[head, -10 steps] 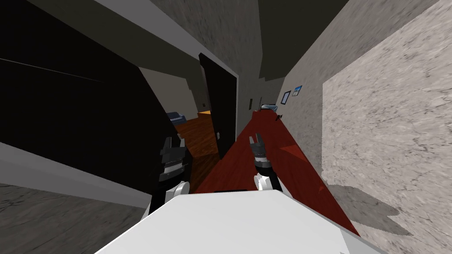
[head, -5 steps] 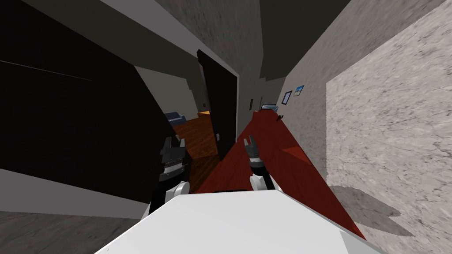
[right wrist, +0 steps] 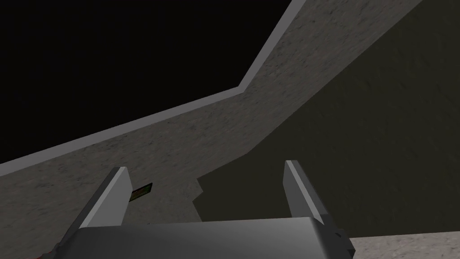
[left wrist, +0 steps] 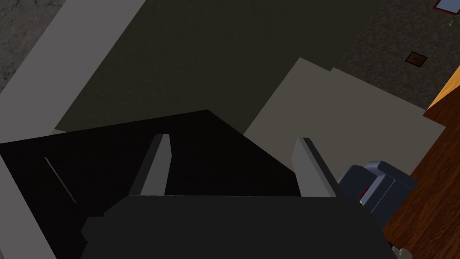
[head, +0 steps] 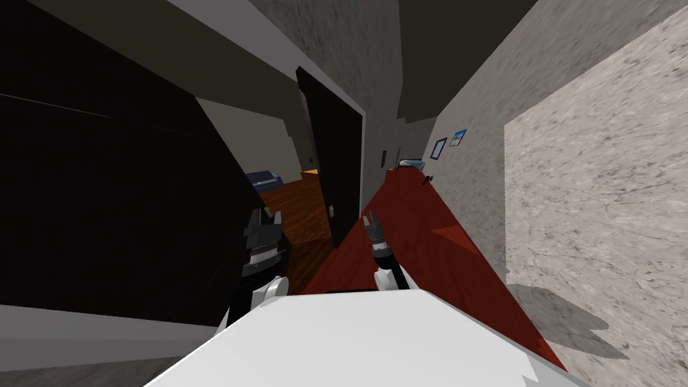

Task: Push the door open

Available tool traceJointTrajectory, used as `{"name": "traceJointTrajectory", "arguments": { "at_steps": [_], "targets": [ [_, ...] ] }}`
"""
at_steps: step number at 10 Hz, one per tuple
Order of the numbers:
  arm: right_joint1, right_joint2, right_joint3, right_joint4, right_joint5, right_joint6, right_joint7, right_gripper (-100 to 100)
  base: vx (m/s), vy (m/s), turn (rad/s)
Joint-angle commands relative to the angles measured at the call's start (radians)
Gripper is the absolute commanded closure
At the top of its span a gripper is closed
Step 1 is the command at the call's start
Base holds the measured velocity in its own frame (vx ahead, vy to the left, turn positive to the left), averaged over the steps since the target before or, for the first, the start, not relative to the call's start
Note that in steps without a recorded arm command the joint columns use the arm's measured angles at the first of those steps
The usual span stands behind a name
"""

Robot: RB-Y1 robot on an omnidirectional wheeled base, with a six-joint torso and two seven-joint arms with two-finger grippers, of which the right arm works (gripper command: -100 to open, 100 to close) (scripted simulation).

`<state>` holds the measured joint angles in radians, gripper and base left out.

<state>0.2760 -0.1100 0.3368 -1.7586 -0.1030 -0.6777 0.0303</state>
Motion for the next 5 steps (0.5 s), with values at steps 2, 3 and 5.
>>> {"name": "traceJointTrajectory", "arguments": {
  "at_steps": [2,3,5],
  "targets": [
    [-0.029,-0.007,0.042,0.064,-0.002,-0.006,-0.012,-100,0.093,-0.017,0.01],
    [-0.04,-0.009,0.058,0.089,-0.002,-0.008,-0.016,-100,0.084,-0.009,0.012],
    [-0.062,-0.014,0.091,0.14,-0.002,-0.014,-0.024,-100,0.125,0.001,0.011]
  ]
}}
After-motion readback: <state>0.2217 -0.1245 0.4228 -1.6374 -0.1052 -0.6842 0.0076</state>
